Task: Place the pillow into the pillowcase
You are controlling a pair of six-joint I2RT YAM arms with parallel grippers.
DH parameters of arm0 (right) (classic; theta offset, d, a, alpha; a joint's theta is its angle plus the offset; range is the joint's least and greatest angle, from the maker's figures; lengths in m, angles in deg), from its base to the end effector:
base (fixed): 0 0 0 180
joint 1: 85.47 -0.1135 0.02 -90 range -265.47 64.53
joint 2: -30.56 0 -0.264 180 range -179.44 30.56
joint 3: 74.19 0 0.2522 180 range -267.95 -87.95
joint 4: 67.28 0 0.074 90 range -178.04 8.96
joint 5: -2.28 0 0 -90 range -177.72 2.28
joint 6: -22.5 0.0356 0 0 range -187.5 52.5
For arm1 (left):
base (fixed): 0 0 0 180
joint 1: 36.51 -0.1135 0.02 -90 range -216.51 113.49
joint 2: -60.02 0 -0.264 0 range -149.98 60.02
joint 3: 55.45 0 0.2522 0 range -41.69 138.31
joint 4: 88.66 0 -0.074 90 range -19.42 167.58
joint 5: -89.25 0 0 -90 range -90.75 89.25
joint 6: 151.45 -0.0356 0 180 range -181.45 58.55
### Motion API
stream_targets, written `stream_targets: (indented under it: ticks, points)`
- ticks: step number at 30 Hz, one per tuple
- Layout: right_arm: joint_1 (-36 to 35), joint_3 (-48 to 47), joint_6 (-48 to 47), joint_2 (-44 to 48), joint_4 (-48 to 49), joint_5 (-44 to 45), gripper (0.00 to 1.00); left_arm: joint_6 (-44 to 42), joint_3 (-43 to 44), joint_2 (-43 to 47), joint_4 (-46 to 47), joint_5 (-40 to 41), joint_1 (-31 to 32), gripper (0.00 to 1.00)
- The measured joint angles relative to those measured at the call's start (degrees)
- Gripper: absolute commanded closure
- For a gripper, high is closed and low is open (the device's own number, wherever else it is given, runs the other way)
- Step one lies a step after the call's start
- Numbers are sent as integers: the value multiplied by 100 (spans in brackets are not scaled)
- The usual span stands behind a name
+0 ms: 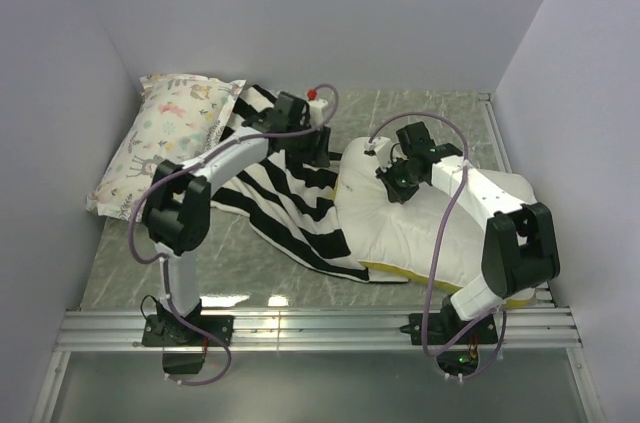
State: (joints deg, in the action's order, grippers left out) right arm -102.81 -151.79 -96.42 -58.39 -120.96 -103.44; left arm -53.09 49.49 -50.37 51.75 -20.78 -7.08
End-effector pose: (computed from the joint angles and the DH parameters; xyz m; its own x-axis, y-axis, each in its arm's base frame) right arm 0.2913 0.1010 0.2297 -0.5659 -0.6644 -0.4883 -0.7651 0.6438 0.0108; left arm 0.3763 -0.2263 0.2610 -0.7075 0.2423 -0.6639 0.5757 0.7425 -0.3425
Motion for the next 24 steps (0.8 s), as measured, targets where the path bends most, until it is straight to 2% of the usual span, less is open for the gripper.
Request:
stream_targets:
  ticks: [9,12,14,15,17,18,24]
  points:
    - [0,310,249,348,111,286,100,203,-566,-549,-105,98,791,38]
    - [0,358,256,369,87,341,100,208,-566,-643,-103,251,925,40]
    - [0,378,262,369,105,348,100,260,-566,-734,-103,376,968,57]
    - [0,393,262,369,120,343,100,302,-566,-772,-103,426,970,72]
    - [-2,420,240,369,146,313,100,361,-535,-870,-111,514,964,87]
    - [-2,424,216,369,149,297,100,352,-468,-916,-170,557,951,98]
    - [15,535,-109,369,181,153,100,361,273,-986,-549,734,358,100]
